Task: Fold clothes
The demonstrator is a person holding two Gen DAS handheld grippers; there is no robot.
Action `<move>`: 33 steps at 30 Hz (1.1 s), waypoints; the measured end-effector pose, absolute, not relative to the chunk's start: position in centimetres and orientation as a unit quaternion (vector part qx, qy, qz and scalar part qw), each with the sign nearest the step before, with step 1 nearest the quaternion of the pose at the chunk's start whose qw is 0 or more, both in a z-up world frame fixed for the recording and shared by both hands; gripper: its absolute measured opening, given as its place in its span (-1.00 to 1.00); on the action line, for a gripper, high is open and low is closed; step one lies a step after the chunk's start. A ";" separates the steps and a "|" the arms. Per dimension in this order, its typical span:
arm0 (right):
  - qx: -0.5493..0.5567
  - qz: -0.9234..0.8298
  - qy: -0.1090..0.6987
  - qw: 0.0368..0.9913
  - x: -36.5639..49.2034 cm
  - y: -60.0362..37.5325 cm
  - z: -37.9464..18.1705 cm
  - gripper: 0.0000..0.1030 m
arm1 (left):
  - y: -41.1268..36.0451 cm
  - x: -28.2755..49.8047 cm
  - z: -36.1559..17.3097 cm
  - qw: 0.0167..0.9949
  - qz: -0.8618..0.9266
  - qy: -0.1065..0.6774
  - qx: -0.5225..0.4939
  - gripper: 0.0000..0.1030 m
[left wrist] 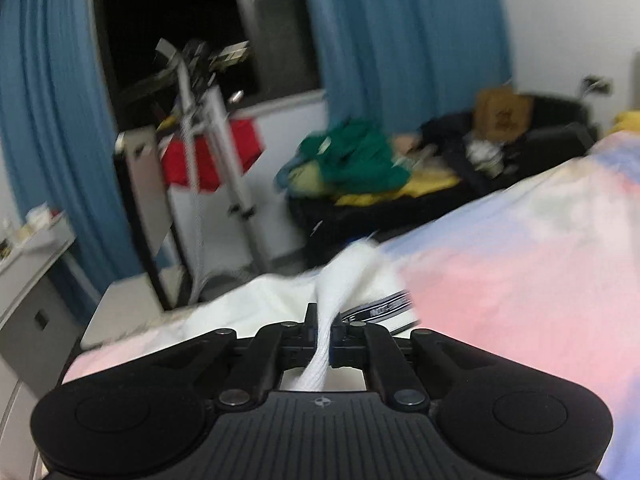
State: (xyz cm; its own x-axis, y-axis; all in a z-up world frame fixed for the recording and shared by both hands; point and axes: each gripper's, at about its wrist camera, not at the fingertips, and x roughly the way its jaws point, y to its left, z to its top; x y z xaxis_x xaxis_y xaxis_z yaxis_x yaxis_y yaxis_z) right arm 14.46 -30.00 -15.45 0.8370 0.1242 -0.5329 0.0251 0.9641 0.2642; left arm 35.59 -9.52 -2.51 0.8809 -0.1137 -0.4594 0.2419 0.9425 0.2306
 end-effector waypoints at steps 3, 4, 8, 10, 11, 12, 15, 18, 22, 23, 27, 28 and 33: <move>0.139 0.027 0.275 0.951 14.1 -30.2 -15.1 0.79 | -10.1 30.3 -0.3 0.962 -0.138 0.199 0.129 -0.95; 0.141 0.029 0.271 0.952 13.9 -30.2 -14.9 0.79 | -10.2 27.9 0.1 0.961 -0.153 0.188 0.130 -0.95; 0.149 0.036 0.245 0.957 12.7 -30.4 -13.8 0.79 | -10.2 18.6 0.1 0.958 -0.196 0.164 0.131 -0.95; 0.153 0.039 0.233 0.960 12.0 -30.5 -13.2 0.79 | -10.0 14.6 -1.4 0.953 -0.215 0.175 0.124 -0.95; 0.153 0.041 0.229 0.961 11.7 -30.5 -13.0 0.79 | -9.8 13.1 -2.7 0.950 -0.219 0.188 0.118 -0.95; 0.153 0.044 0.226 0.961 11.4 -30.4 -12.7 0.79 | -9.5 11.6 -3.9 0.947 -0.223 0.200 0.112 -0.95; 0.156 0.065 0.222 0.960 10.6 -30.3 -12.1 0.79 | -8.6 9.4 -7.5 0.947 -0.206 0.232 0.087 -0.93; 0.150 0.089 0.218 0.960 9.9 -29.7 -11.5 0.78 | -7.9 8.6 -9.2 0.949 -0.187 0.247 0.062 -0.91; 0.126 0.113 0.209 0.963 9.2 -28.8 -11.0 0.78 | -7.7 7.9 -8.1 0.954 -0.172 0.242 0.043 -0.74; 0.119 0.115 0.207 0.964 9.1 -28.6 -11.0 0.78 | -7.6 7.7 -7.6 0.955 -0.167 0.242 0.040 -0.53; 0.127 0.107 0.214 0.963 9.5 -28.7 -11.1 0.78 | -7.0 6.2 -4.4 0.959 -0.123 0.255 0.022 0.09; 0.132 0.103 0.218 0.962 9.6 -28.8 -11.2 0.78 | -7.1 5.4 -2.9 0.960 -0.113 0.256 0.024 0.21; 0.161 0.088 0.237 0.954 10.2 -29.4 -11.7 0.78 | -8.2 0.9 4.5 0.964 -0.073 0.253 0.031 0.66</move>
State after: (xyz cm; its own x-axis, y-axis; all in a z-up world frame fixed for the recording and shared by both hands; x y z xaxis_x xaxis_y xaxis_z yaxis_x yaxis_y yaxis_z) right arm 10.17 -29.42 -11.67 0.8723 0.2447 -0.4233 -0.0921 0.9325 0.3493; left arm 0.86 -8.20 4.53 0.8611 -0.1254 -0.4927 0.1569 0.9873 0.0230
